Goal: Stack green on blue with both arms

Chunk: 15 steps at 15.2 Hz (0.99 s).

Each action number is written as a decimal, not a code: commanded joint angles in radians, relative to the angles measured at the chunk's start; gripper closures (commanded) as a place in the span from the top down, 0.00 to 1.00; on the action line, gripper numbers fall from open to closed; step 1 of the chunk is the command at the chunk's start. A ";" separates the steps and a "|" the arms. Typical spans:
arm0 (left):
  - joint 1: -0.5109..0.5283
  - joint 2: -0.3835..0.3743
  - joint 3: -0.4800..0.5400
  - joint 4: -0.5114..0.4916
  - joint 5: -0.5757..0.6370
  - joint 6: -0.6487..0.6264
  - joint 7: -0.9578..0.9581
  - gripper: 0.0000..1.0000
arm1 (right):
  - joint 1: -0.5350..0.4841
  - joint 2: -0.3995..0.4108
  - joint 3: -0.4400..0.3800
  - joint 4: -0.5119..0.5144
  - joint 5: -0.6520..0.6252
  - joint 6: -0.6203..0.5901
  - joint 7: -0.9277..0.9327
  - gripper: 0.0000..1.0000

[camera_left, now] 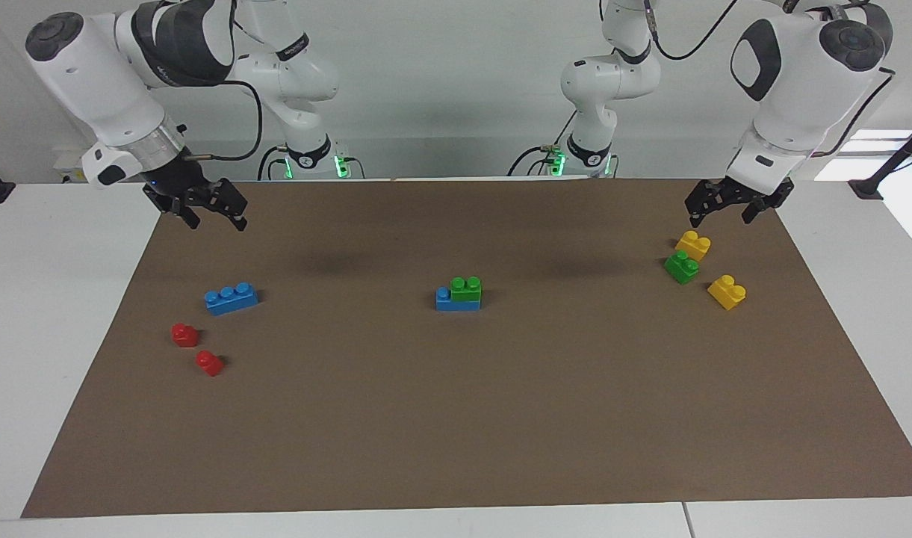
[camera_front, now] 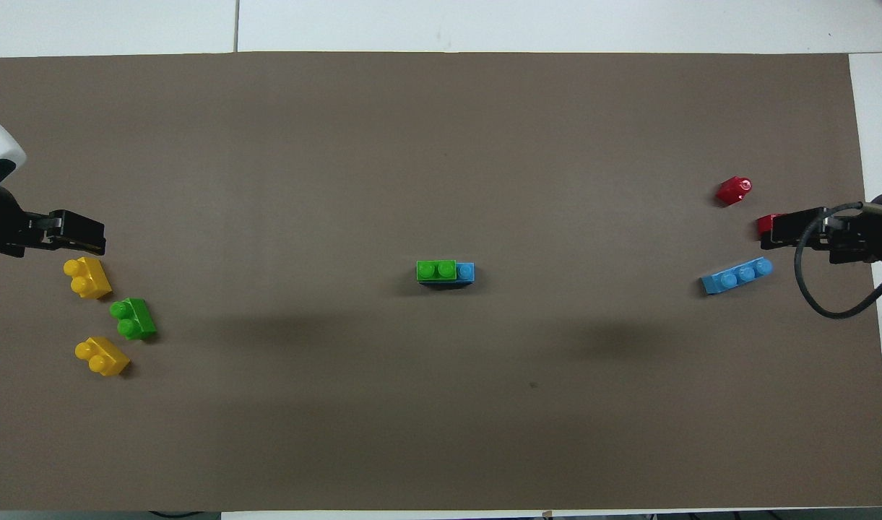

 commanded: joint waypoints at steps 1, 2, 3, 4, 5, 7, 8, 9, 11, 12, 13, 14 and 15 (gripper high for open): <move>0.009 -0.007 0.003 0.034 -0.055 -0.062 0.024 1.00 | -0.004 -0.004 0.021 0.064 -0.046 -0.066 -0.012 1.00; 0.011 -0.007 0.003 0.035 -0.057 -0.063 0.022 1.00 | -0.004 -0.001 0.021 0.080 -0.047 -0.071 -0.012 1.00; 0.011 -0.008 0.003 0.042 -0.057 -0.068 0.022 1.00 | -0.004 0.004 0.021 0.103 -0.053 -0.083 -0.013 1.00; 0.011 -0.008 0.004 0.043 -0.057 -0.075 0.022 1.00 | -0.004 0.019 0.021 0.132 -0.074 -0.101 -0.021 1.00; 0.011 -0.008 0.004 0.048 -0.058 -0.075 0.021 1.00 | -0.004 0.033 0.022 0.168 -0.097 -0.130 -0.048 1.00; 0.011 -0.008 0.004 0.055 -0.074 -0.072 0.018 1.00 | -0.006 0.040 0.021 0.186 -0.105 -0.150 -0.076 1.00; 0.011 -0.008 0.000 0.055 -0.074 -0.072 0.016 1.00 | -0.006 0.040 0.021 0.186 -0.107 -0.150 -0.076 1.00; 0.009 -0.011 -0.002 0.054 -0.072 -0.072 0.015 1.00 | -0.006 0.040 0.021 0.186 -0.108 -0.149 -0.073 1.00; 0.009 -0.016 -0.004 0.052 -0.074 -0.068 0.013 1.00 | -0.006 0.039 0.021 0.186 -0.111 -0.150 -0.076 1.00; 0.008 -0.023 -0.004 0.051 -0.074 -0.065 0.013 1.00 | -0.006 0.040 0.021 0.186 -0.116 -0.152 -0.076 1.00; 0.008 -0.025 -0.004 0.051 -0.074 -0.063 0.013 1.00 | -0.006 0.040 0.021 0.186 -0.130 -0.154 -0.076 1.00; 0.009 -0.025 -0.004 0.052 -0.072 -0.062 0.013 1.00 | -0.004 0.040 0.022 0.186 -0.145 -0.158 -0.076 1.00; 0.009 -0.027 -0.004 0.054 -0.072 -0.060 0.013 1.00 | -0.003 0.040 0.022 0.187 -0.151 -0.166 -0.076 1.00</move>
